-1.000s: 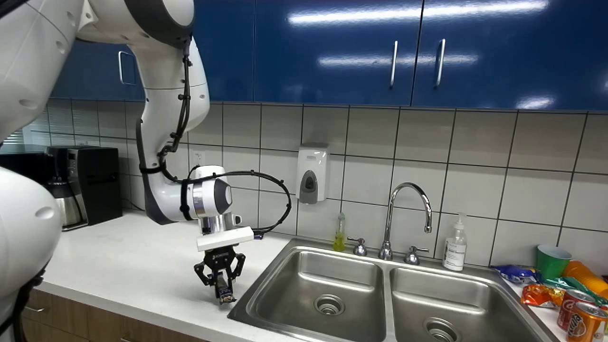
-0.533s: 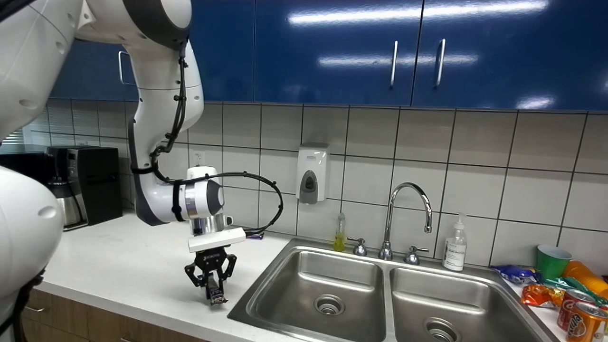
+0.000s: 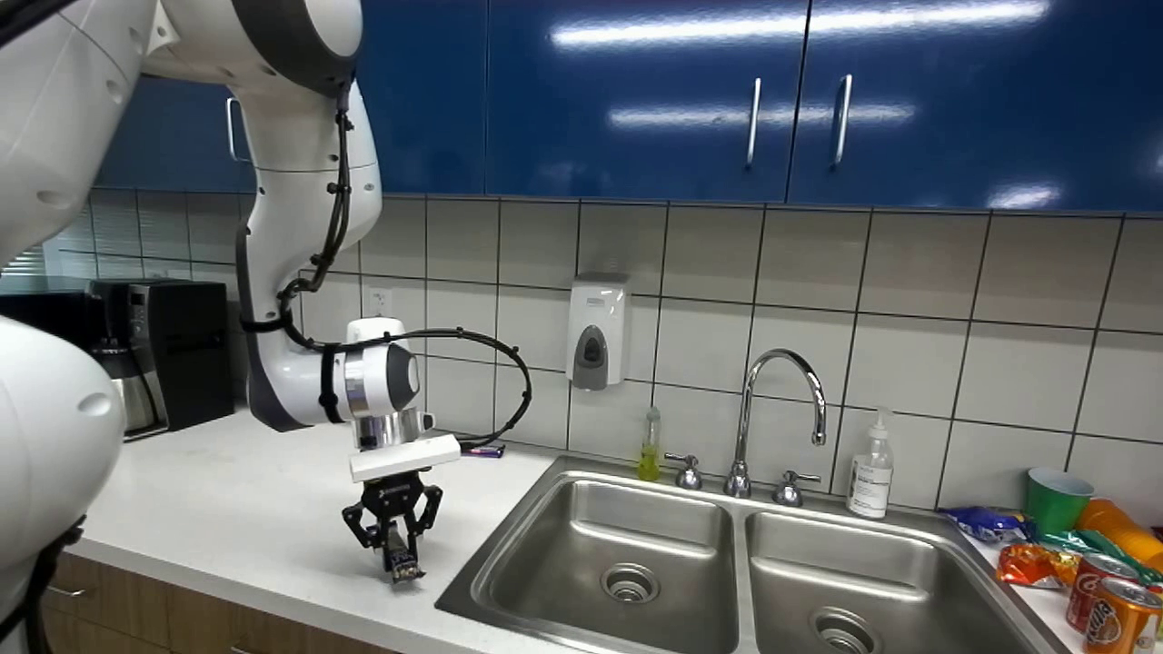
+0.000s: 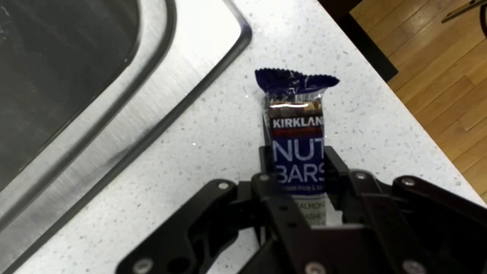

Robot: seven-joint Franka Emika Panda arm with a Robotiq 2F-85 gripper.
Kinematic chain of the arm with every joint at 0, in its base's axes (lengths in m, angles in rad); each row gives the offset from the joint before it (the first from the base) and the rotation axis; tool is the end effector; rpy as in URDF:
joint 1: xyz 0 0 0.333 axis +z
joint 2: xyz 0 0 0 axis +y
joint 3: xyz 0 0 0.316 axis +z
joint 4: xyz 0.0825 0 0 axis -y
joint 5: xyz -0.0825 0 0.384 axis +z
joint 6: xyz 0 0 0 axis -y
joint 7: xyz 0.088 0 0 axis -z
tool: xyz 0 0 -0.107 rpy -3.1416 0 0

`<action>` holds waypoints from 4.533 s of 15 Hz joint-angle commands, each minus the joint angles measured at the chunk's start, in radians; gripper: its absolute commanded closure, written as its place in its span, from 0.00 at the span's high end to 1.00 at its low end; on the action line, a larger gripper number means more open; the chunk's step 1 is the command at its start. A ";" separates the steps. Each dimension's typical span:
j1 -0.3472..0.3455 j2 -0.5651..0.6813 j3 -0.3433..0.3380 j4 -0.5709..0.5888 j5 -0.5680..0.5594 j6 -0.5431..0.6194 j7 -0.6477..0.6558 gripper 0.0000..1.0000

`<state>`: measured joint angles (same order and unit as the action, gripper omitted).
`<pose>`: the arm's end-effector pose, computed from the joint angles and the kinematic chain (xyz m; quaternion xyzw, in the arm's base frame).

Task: Take the candy bar out of the kitchen sink

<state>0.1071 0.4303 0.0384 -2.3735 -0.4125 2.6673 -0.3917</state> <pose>0.4753 0.0831 0.1324 0.8928 0.4396 -0.0737 0.0644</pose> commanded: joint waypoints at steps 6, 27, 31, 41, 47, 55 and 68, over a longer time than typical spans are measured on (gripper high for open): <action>0.010 0.001 -0.001 0.001 -0.022 -0.003 0.032 0.68; -0.021 -0.082 0.004 -0.023 0.035 -0.005 0.056 1.00; -0.033 -0.113 -0.010 -0.038 0.051 -0.010 0.078 1.00; -0.079 -0.234 -0.056 -0.129 0.104 0.008 0.137 1.00; -0.112 -0.278 -0.093 -0.155 0.130 0.014 0.176 1.00; -0.105 -0.225 -0.080 -0.119 0.118 -0.003 0.146 1.00; -0.105 -0.225 -0.080 -0.119 0.118 -0.003 0.146 1.00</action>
